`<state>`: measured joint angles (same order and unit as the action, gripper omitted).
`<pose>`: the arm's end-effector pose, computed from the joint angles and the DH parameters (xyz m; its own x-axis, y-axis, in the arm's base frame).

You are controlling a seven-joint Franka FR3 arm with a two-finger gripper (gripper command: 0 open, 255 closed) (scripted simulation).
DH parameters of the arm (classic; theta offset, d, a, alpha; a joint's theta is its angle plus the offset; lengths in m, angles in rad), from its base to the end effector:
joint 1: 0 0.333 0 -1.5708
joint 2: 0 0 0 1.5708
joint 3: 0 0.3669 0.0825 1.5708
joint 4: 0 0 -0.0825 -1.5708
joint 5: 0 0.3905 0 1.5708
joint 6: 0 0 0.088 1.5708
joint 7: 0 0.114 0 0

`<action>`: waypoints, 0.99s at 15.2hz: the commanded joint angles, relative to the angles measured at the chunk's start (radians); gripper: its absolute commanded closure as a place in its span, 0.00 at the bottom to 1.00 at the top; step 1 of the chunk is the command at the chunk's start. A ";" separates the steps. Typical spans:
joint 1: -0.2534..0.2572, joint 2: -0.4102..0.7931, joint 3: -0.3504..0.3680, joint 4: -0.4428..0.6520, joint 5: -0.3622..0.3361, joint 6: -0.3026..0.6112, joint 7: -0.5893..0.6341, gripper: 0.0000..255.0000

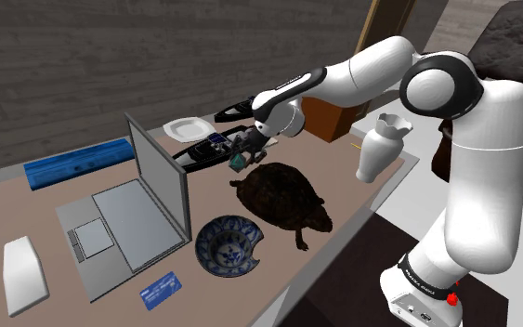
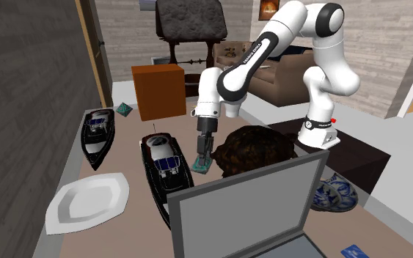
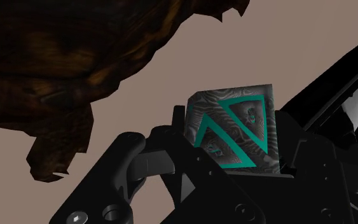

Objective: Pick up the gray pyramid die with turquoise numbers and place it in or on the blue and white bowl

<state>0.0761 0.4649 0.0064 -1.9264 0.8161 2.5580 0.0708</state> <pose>0.6665 0.0470 0.2945 0.8052 -0.5909 -0.0502 -0.5335 -0.6848 -0.4964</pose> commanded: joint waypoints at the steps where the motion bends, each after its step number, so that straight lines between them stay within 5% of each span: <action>1: 0.002 -0.014 -0.006 -0.002 -0.011 -0.011 0.013 1.00; 15: 0.024 -0.135 -0.047 0.010 -0.111 -0.122 0.136 1.00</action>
<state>0.0985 0.3380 -0.0383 -1.9192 0.7129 2.4442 0.1973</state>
